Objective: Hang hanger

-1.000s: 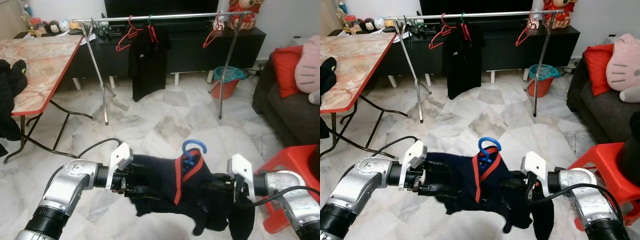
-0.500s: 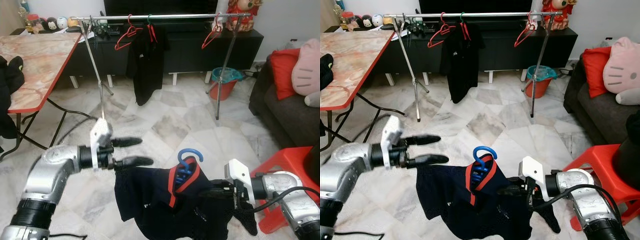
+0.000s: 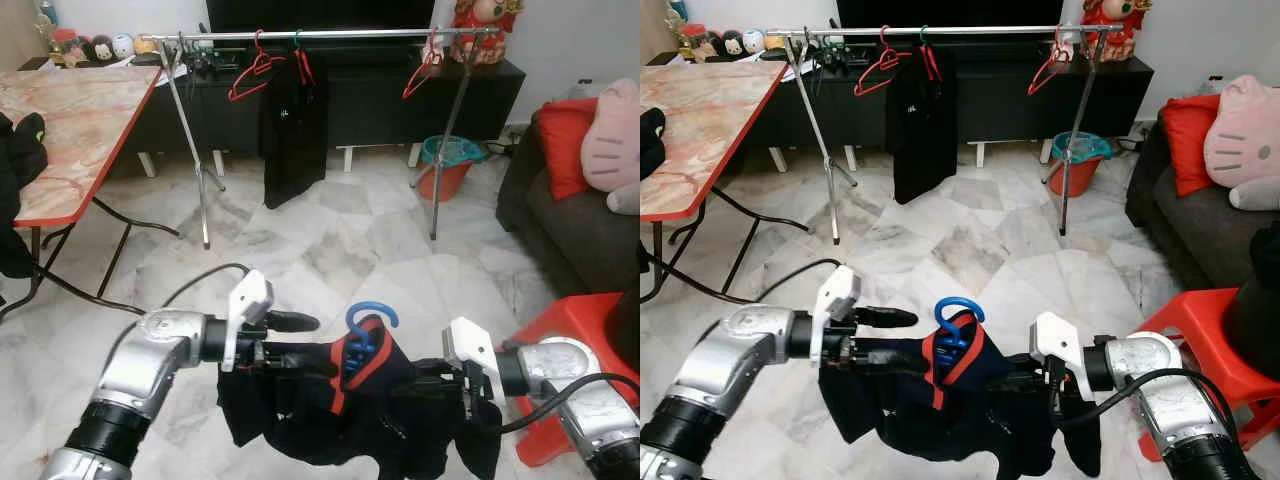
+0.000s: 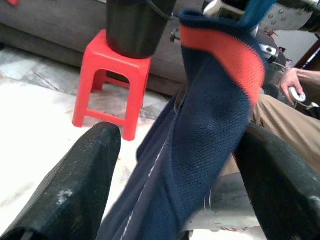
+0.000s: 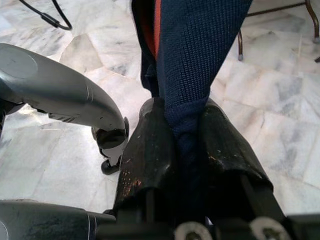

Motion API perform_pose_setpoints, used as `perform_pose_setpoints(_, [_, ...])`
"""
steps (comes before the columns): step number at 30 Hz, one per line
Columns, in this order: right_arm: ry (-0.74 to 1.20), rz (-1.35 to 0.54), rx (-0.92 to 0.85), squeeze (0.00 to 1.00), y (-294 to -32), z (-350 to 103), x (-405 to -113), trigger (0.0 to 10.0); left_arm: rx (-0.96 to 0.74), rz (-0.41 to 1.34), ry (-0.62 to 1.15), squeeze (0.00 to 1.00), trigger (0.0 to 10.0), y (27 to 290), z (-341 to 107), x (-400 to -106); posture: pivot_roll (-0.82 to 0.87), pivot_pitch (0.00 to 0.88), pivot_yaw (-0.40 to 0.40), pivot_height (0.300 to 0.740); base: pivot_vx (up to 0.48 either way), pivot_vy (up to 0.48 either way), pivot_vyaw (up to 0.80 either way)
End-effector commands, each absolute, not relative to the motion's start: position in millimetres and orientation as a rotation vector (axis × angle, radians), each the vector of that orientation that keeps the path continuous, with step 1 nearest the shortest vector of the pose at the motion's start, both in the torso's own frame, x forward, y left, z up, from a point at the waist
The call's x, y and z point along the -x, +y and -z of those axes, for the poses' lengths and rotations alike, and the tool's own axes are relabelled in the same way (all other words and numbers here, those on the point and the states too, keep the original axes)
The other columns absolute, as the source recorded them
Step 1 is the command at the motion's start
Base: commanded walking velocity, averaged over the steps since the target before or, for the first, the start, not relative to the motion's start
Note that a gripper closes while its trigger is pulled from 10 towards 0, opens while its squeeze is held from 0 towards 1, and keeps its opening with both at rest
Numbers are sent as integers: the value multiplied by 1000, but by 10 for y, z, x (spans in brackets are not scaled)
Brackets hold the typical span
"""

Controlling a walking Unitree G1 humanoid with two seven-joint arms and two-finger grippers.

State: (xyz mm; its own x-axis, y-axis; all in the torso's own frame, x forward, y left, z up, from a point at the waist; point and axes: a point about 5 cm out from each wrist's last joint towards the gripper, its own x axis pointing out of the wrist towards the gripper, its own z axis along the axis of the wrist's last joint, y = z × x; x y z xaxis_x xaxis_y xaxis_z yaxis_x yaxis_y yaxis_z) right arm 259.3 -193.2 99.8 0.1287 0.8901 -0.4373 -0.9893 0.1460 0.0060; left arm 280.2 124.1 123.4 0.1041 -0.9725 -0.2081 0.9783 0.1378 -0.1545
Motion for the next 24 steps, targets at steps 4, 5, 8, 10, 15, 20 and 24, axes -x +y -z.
perform_pose_setpoints(4, [337,-1434,318,0,-1867,-1062,-2589,10000,-45,1437,309,0,10000,1244,-1176,-2786,-195,0,-32,740,0,0,0])
perform_pose_setpoints(5, [335,-1438,322,0,-1841,-1075,-2586,10000,-54,1450,326,0,10000,1234,-1148,-2782,-195,0,-31,740,0,0,0])
perform_pose_setpoints(8, [327,-1440,327,0,-1812,-1099,-2603,10000,-83,1458,361,0,10000,1238,-1100,-2779,-194,0,-31,740,0,0,0])
perform_pose_setpoints(10, [326,-1441,329,0,-1809,-1102,-2607,10000,-83,1458,364,0,9490,1240,-1095,-2780,-194,0,-30,740,0,0,0])
perform_pose_setpoints(15, [322,-1444,337,0,-1793,-1110,-2619,10000,-92,1458,376,0,39,1244,-1073,-2775,-197,0,-27,740,0,0,0])
perform_pose_setpoints(20, [317,-1445,339,0,-1765,-1120,-2630,10000,-96,1464,384,0,0,1236,-1055,-2767,-197,0,-25,740,0,0,0])
perform_pose_setpoints(24, [314,-1442,342,0,-1761,-1129,-2642,10000,-100,1467,389,0,0,1235,-1046,-2767,-199,0,-24,740,0,0,0])
